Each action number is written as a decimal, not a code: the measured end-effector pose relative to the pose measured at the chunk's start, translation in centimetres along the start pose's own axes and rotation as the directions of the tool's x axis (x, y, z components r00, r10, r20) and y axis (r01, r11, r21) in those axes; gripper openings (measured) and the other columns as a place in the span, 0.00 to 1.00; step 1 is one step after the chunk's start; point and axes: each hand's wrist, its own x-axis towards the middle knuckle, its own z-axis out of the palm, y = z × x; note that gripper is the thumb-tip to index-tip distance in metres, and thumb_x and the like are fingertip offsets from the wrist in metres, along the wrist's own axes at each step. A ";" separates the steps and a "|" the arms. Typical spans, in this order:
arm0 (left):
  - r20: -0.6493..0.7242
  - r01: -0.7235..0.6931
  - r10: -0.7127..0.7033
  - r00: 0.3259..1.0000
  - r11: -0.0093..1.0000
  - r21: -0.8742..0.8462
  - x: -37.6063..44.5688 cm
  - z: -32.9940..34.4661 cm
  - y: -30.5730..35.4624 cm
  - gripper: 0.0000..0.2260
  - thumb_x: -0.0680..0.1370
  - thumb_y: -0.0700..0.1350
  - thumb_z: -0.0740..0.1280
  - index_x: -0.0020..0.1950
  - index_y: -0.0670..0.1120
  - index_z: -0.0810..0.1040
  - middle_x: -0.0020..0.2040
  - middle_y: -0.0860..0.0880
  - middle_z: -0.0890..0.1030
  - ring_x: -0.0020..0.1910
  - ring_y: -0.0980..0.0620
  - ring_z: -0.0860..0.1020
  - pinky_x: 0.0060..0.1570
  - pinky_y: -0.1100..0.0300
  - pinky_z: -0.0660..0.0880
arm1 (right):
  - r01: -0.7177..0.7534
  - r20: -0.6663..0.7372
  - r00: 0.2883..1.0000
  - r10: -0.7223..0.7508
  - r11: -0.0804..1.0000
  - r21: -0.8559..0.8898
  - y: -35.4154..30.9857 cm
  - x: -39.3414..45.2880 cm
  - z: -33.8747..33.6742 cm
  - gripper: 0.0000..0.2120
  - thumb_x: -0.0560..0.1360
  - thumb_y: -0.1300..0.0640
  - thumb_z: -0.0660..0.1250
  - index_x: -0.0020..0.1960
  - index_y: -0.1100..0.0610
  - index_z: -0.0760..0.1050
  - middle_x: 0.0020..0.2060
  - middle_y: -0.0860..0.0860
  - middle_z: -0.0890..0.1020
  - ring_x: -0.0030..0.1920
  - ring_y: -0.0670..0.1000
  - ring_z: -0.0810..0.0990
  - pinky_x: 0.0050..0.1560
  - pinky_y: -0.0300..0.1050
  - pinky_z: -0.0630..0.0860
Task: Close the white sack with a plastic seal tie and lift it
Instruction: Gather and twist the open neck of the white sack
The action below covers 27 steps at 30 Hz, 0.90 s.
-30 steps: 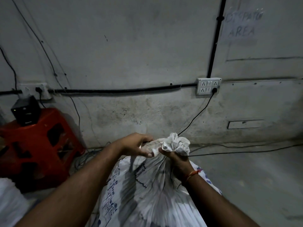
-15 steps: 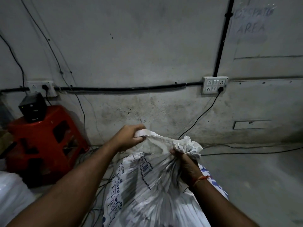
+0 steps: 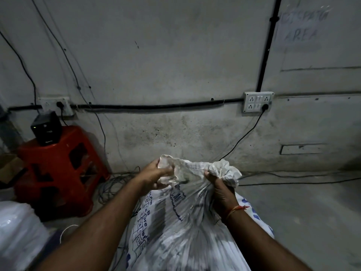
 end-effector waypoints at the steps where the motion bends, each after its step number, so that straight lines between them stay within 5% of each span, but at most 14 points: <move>1: 0.030 -0.048 0.046 0.998 0.997 0.063 0.2 0.2 -0.4 0.17 0.73 0.45 0.77 0.61 0.48 0.79 0.58 0.41 0.84 0.55 0.40 0.84 0.50 0.46 0.80 | 0.006 0.007 1.000 -0.006 1.000 -0.004 0.0 -0.1 0.1 0.17 0.72 0.67 0.73 0.60 0.69 0.78 0.55 0.66 0.84 0.57 0.65 0.83 0.61 0.64 0.78; 3: 0.006 -0.096 0.095 0.995 0.991 0.090 0.0 1.3 -0.2 0.15 0.73 0.42 0.76 0.58 0.40 0.82 0.54 0.36 0.86 0.50 0.40 0.84 0.52 0.46 0.80 | 0.015 0.033 0.999 -0.014 1.000 -0.024 0.1 -0.2 0.2 0.17 0.71 0.67 0.74 0.59 0.68 0.80 0.55 0.65 0.84 0.57 0.65 0.83 0.62 0.66 0.77; 7: -0.105 -0.081 0.067 0.992 0.988 -0.134 -0.2 4.0 1.7 0.07 0.80 0.39 0.65 0.44 0.41 0.80 0.33 0.43 0.79 0.28 0.49 0.76 0.32 0.61 0.71 | 0.088 0.176 0.982 -0.067 0.990 -0.115 0.2 0.1 0.7 0.14 0.71 0.68 0.74 0.57 0.66 0.81 0.56 0.64 0.84 0.59 0.63 0.83 0.64 0.62 0.76; 11: -0.109 -0.025 -0.011 0.994 0.945 -0.325 0.2 6.7 3.3 0.10 0.80 0.35 0.60 0.39 0.40 0.74 0.25 0.47 0.71 0.21 0.54 0.69 0.24 0.68 0.65 | 0.209 0.337 0.933 -0.125 0.951 -0.226 0.3 0.9 1.4 0.20 0.66 0.68 0.76 0.58 0.67 0.81 0.55 0.61 0.85 0.58 0.60 0.83 0.64 0.57 0.77; 14: -0.067 0.039 -0.072 0.995 0.913 -0.407 0.5 8.1 3.9 0.14 0.79 0.34 0.59 0.33 0.41 0.72 0.20 0.50 0.70 0.16 0.59 0.68 0.21 0.71 0.65 | 0.259 0.393 0.911 -0.123 0.913 -0.315 0.1 1.7 1.7 0.19 0.62 0.70 0.74 0.53 0.64 0.81 0.47 0.54 0.88 0.48 0.50 0.86 0.53 0.46 0.81; 17: 0.030 0.120 -0.117 0.993 0.926 -0.359 0.7 7.9 4.1 0.14 0.80 0.39 0.60 0.34 0.45 0.72 0.21 0.52 0.70 0.16 0.61 0.64 0.19 0.71 0.65 | 0.290 0.437 0.896 -0.082 0.852 -0.435 -0.5 2.8 2.3 0.26 0.61 0.68 0.78 0.57 0.69 0.80 0.55 0.63 0.85 0.51 0.55 0.84 0.58 0.55 0.81; 22: 0.272 0.140 -0.052 0.961 0.938 -0.316 0.2 4.9 4.0 0.13 0.76 0.54 0.68 0.47 0.44 0.77 0.32 0.48 0.77 0.28 0.54 0.74 0.30 0.65 0.70 | 0.338 0.468 0.881 -0.069 0.783 -0.522 -0.9 4.1 2.3 0.24 0.63 0.67 0.81 0.58 0.65 0.81 0.57 0.61 0.85 0.58 0.61 0.83 0.64 0.61 0.77; 25: 0.121 -0.089 0.191 0.974 0.816 -0.571 0.4 1.8 2.5 0.19 0.77 0.55 0.70 0.59 0.47 0.66 0.52 0.36 0.84 0.45 0.44 0.83 0.41 0.61 0.81 | 0.345 0.339 0.921 -0.190 0.803 -0.486 -0.7 4.8 2.1 0.22 0.64 0.62 0.82 0.56 0.62 0.82 0.56 0.57 0.85 0.59 0.58 0.83 0.65 0.59 0.77; 27: 0.090 -0.201 0.248 0.964 0.911 -0.359 0.5 0.3 0.1 0.36 0.68 0.62 0.77 0.66 0.50 0.63 0.68 0.41 0.79 0.66 0.44 0.79 0.58 0.57 0.79 | 0.285 0.178 0.957 -0.229 0.855 -0.434 -0.2 5.1 2.3 0.27 0.58 0.55 0.84 0.54 0.61 0.83 0.55 0.58 0.86 0.59 0.60 0.83 0.65 0.61 0.77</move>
